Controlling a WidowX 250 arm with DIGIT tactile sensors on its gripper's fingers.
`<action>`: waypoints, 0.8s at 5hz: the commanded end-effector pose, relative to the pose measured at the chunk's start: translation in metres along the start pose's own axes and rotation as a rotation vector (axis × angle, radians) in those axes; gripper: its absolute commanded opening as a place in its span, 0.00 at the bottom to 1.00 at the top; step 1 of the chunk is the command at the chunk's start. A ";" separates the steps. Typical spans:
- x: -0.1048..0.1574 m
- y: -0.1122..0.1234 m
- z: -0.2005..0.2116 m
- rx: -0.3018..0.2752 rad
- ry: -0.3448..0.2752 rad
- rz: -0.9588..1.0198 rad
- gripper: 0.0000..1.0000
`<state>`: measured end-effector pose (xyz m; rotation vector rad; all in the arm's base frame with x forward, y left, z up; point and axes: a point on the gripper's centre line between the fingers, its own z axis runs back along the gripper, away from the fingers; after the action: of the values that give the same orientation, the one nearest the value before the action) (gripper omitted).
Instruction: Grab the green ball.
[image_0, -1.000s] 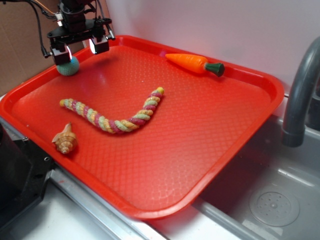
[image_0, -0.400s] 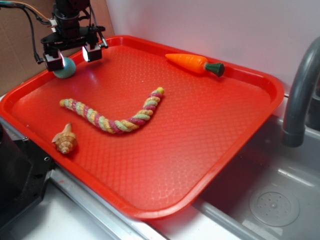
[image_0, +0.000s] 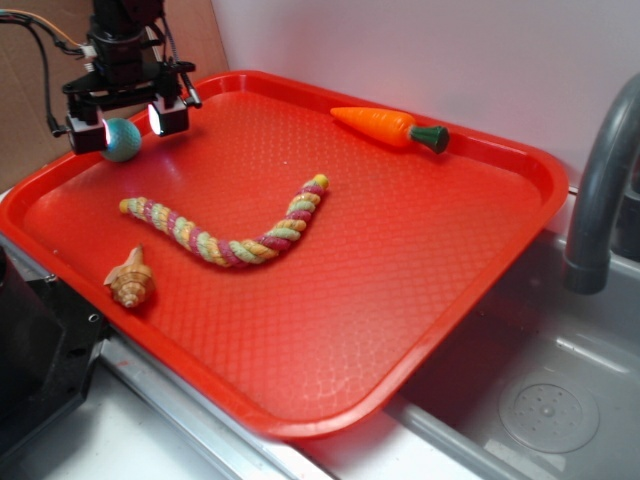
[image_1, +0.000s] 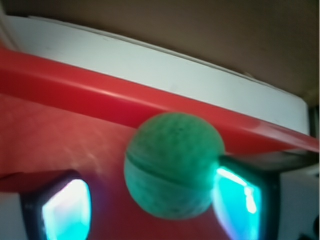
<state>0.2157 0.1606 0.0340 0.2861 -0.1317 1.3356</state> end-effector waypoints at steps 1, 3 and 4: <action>0.013 0.007 0.015 -0.020 -0.024 0.007 1.00; 0.009 -0.003 0.000 0.046 -0.028 -0.016 0.73; 0.008 -0.003 -0.006 0.071 -0.039 -0.029 0.00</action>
<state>0.2264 0.1595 0.0206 0.3762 -0.0986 1.3030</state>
